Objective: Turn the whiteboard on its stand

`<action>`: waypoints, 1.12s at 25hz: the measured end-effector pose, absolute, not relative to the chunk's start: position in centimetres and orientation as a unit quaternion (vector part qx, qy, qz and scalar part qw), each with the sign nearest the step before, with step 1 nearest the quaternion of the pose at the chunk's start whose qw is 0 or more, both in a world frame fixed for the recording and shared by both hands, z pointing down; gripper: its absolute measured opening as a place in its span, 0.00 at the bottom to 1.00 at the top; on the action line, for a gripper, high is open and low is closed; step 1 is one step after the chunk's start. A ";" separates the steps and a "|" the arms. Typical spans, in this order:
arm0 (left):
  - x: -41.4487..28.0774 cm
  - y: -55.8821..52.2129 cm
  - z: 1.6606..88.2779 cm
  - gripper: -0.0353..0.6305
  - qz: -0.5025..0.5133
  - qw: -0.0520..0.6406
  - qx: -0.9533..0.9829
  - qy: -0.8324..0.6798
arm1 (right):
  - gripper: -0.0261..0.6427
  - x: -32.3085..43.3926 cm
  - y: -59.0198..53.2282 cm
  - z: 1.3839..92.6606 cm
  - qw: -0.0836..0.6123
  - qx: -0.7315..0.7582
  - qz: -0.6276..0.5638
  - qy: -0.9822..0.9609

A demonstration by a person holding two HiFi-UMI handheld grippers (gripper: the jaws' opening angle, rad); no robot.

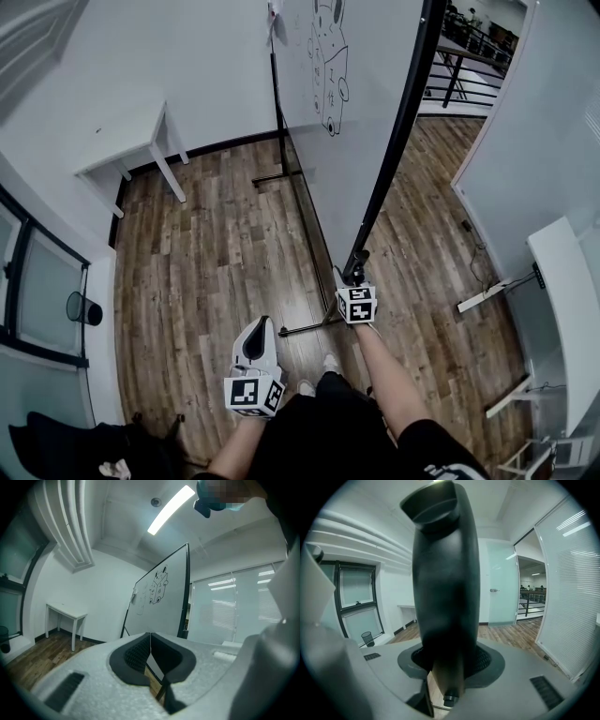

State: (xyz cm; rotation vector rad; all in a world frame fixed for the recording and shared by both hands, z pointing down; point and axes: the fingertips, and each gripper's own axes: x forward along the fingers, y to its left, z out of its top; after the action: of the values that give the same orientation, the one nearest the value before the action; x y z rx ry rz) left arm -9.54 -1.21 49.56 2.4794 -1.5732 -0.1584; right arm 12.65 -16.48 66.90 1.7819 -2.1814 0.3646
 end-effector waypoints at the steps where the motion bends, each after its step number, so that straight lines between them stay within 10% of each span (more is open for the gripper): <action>1: -9.7 -1.0 49.3 0.08 -0.054 0.101 0.839 -0.533 | 0.28 12.6 -16.1 66.7 0.150 0.620 0.127 -0.759; 28: -5.6 8.2 48.6 0.08 -0.050 0.104 0.820 -0.561 | 0.28 11.9 -7.0 66.4 0.148 0.603 0.123 -0.774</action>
State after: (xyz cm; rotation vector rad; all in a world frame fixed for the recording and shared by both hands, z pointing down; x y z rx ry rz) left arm -5.61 8.19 48.59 2.4187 -1.6541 -0.1478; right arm 11.93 -6.98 66.35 1.7350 -2.2262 0.3552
